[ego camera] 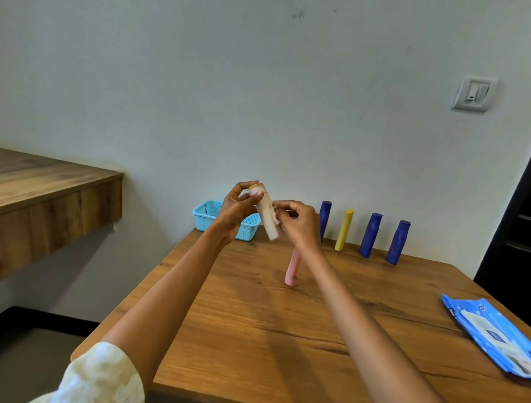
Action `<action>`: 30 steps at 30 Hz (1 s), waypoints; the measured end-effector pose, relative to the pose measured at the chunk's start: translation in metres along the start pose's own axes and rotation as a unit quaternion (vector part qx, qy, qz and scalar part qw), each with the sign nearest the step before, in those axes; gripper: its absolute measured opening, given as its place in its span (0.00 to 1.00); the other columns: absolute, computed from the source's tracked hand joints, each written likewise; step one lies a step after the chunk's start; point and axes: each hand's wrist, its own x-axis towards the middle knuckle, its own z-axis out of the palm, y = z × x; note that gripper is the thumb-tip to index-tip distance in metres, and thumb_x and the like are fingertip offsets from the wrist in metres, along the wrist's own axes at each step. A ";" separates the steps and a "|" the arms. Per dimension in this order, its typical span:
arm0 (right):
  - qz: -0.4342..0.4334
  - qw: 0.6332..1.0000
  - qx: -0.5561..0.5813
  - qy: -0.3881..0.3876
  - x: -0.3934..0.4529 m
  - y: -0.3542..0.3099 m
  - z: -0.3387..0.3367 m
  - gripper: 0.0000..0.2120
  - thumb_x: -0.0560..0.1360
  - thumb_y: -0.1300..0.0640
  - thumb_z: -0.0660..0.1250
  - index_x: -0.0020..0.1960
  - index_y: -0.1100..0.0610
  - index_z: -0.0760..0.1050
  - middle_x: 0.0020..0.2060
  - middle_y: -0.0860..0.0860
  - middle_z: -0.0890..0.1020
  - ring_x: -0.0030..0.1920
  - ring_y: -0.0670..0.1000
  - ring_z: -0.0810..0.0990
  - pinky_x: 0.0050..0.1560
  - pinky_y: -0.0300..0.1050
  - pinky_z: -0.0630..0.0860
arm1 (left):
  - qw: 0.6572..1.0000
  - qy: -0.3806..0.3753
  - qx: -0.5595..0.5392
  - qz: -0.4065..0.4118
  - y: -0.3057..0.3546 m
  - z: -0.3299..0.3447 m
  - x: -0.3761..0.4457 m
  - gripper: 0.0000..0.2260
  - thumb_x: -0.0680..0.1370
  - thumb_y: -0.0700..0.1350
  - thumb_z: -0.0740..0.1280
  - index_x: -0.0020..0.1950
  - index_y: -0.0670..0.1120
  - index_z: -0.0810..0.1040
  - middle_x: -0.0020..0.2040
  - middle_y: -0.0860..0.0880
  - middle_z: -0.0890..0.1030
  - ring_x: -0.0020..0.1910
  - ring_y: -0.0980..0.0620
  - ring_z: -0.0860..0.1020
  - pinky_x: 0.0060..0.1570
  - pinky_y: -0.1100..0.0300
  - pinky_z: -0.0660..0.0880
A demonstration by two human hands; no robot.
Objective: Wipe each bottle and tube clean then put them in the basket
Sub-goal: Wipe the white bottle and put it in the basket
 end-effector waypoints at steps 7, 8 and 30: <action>0.015 0.999 -0.032 -0.030 -0.009 0.013 -0.004 0.07 0.74 0.62 0.68 0.51 0.60 0.81 0.49 0.52 0.83 0.46 0.43 0.77 0.42 0.29 0.72 | 1.000 0.016 -0.006 0.011 0.002 -0.006 0.001 0.10 0.75 0.40 0.68 0.54 0.49 0.75 0.53 0.43 0.79 0.53 0.44 0.77 0.55 0.51 0.77; 0.034 0.999 -0.031 -0.025 -0.005 0.013 -0.005 0.07 0.74 0.62 0.67 0.51 0.60 0.81 0.49 0.53 0.83 0.47 0.43 0.77 0.42 0.30 0.72 | 1.000 0.012 -0.004 0.011 0.002 -0.004 0.000 0.10 0.75 0.40 0.68 0.55 0.49 0.75 0.53 0.44 0.79 0.53 0.44 0.77 0.56 0.50 0.77; -0.055 0.998 -0.037 0.005 -0.005 -0.006 0.011 0.09 0.74 0.57 0.69 0.52 0.60 0.80 0.48 0.51 0.80 0.47 0.43 0.76 0.41 0.25 0.69 | 0.998 0.047 0.029 -0.018 0.022 0.012 0.003 0.20 0.73 0.44 0.72 0.63 0.45 0.73 0.51 0.46 0.79 0.48 0.46 0.80 0.42 0.59 0.80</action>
